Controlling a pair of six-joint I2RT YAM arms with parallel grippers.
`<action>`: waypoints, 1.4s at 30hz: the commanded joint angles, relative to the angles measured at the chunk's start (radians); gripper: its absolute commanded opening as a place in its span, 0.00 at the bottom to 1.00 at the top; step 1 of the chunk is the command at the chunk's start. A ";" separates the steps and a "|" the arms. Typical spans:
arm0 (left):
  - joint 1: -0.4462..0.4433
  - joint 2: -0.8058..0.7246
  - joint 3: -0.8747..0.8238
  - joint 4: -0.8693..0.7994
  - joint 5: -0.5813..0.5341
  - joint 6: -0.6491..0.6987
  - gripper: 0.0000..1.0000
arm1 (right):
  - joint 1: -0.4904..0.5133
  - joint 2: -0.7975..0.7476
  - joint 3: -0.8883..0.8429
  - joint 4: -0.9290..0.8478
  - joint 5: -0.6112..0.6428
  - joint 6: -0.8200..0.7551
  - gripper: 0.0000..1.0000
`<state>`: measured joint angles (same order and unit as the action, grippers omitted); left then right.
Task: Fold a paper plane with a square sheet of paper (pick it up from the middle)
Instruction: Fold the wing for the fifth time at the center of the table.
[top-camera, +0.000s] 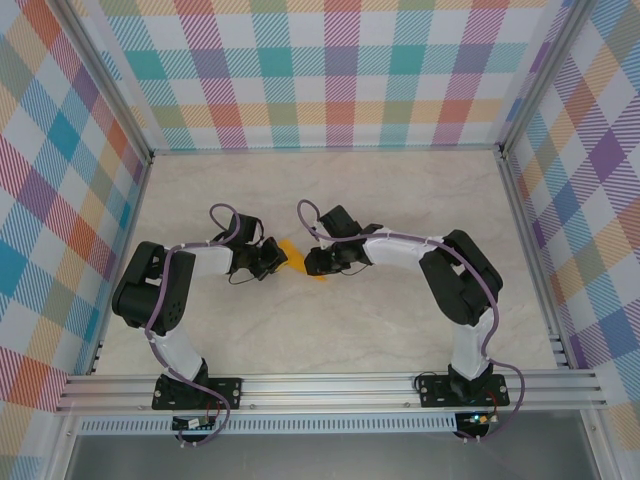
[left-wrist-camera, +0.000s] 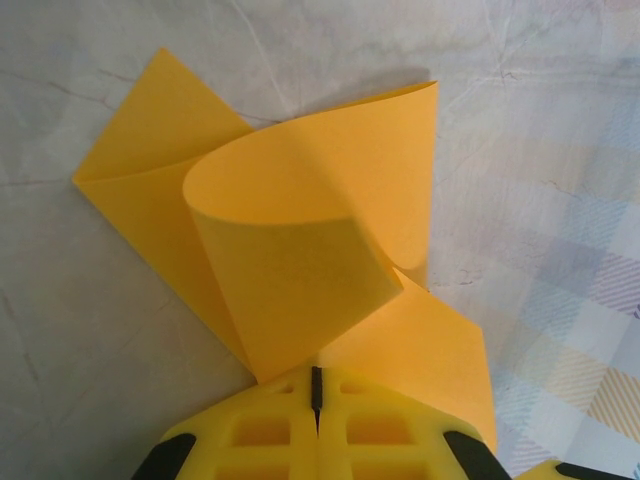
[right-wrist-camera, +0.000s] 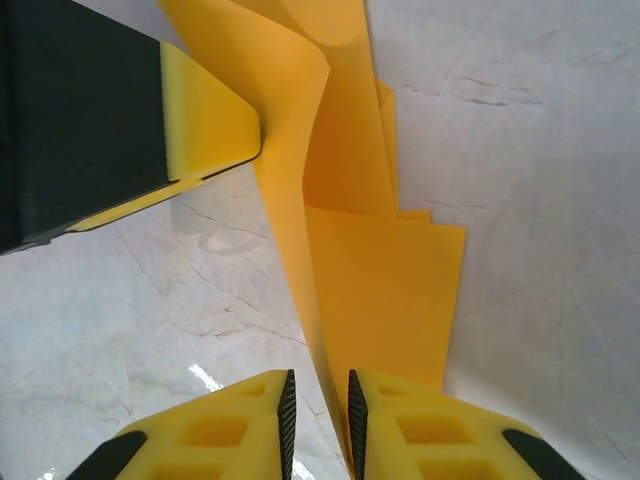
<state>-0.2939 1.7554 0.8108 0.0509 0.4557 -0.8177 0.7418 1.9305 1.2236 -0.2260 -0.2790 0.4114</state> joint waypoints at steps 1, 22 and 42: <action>-0.009 0.032 0.005 -0.061 -0.014 0.011 0.05 | 0.005 0.033 0.043 0.009 -0.052 0.008 0.21; -0.008 0.028 0.022 -0.070 -0.019 0.014 0.06 | -0.056 0.086 -0.042 0.113 -0.196 0.092 0.09; -0.008 0.017 0.030 -0.006 0.027 0.022 0.13 | -0.104 0.127 -0.086 0.154 -0.301 0.200 0.05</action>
<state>-0.2943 1.7702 0.8375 0.0261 0.4717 -0.8127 0.6476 2.0304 1.1572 -0.0547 -0.5442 0.5770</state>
